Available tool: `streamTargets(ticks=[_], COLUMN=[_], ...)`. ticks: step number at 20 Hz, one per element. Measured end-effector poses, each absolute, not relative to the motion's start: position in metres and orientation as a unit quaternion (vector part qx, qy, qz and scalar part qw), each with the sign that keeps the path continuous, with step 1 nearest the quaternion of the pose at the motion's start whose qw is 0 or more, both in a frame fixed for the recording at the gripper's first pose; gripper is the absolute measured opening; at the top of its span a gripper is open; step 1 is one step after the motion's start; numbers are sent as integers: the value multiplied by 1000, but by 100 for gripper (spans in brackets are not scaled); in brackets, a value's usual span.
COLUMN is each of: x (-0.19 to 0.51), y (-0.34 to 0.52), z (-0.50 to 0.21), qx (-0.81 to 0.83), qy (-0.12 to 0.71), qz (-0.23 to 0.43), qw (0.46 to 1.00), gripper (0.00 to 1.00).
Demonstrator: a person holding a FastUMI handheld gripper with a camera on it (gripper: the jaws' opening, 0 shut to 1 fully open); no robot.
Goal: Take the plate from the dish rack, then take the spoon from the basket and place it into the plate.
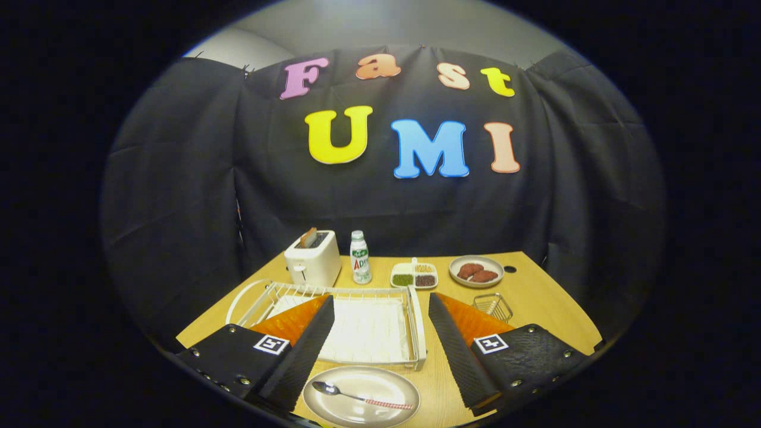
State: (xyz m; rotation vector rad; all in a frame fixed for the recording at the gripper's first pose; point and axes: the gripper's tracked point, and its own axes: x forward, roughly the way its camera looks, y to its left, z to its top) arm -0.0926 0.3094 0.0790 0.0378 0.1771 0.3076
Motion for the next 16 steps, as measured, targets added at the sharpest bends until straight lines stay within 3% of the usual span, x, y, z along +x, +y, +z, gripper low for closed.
streamTargets(ticks=[7,16], x=[-52,-31], y=[276,250], z=[177,172], qx=[42,26], qy=[-83,-109], qz=[130,117], qw=[987,987], gripper=[97,98])
